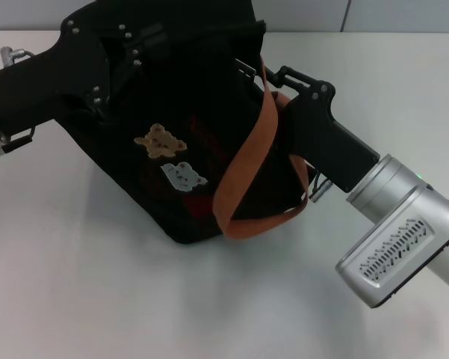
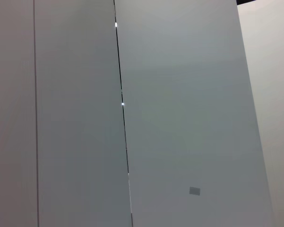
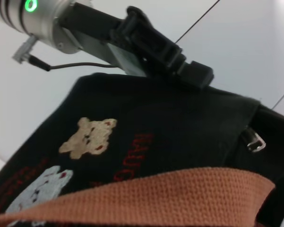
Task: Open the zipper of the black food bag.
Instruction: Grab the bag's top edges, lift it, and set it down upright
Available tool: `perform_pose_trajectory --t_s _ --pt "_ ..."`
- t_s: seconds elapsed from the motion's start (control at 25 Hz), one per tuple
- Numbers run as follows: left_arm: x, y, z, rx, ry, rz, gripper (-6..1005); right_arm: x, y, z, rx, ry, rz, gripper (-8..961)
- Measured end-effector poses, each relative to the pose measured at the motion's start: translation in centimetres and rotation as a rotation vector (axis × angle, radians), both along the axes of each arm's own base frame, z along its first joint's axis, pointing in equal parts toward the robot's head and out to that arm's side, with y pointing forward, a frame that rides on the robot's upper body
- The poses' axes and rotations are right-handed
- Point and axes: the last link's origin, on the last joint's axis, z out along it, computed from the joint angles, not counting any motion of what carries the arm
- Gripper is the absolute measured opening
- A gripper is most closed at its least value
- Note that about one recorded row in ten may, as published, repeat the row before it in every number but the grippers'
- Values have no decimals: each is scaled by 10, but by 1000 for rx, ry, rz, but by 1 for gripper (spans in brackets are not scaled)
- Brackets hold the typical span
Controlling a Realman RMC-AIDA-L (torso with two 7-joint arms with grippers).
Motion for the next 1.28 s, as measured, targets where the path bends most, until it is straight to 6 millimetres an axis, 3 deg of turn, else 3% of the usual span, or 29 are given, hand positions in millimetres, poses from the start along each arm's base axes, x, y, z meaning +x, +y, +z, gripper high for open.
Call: perform_pose_trajectory --t_s 0.68,0.96,1.28 --pt "0 -1 -1 -6 -3 -3 20 -6 8 2 0 23 -9 406" --pt "-1 -3 0 -4 -9 -4 20 3 9 -5 -30 -27 -53 405" --pt "1 -4 -2 -12 -9 -10 19 -1 11 -9 -50 -38 -44 406"
